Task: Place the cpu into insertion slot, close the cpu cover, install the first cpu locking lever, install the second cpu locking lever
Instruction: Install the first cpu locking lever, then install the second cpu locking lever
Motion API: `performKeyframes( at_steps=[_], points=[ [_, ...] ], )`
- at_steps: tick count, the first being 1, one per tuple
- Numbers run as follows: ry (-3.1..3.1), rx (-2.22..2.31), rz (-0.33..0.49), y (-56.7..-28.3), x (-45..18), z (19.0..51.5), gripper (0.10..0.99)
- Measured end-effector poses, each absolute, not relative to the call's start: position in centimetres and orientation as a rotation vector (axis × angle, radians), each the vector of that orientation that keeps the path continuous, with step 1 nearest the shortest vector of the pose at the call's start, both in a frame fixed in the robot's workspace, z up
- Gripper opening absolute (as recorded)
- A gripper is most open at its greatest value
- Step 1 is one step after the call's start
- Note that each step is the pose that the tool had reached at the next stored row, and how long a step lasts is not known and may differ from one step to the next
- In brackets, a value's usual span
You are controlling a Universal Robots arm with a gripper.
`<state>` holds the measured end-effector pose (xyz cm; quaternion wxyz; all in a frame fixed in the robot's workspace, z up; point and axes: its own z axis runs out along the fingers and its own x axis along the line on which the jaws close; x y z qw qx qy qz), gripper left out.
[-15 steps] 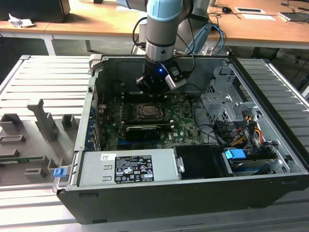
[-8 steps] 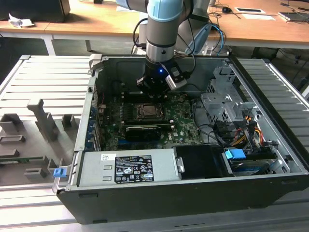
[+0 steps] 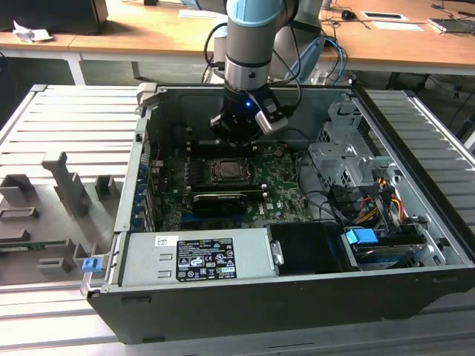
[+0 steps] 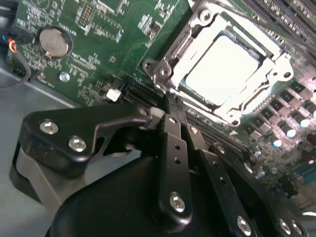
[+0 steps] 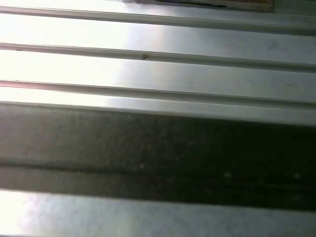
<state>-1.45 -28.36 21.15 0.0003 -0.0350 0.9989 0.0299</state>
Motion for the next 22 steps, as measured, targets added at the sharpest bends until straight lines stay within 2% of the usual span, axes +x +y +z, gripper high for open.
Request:
performKeyframes(
  at_steps=[22],
  points=[
    [3.138,-0.110,0.094,-29.7,-1.4,21.6,0.106]
  ],
)
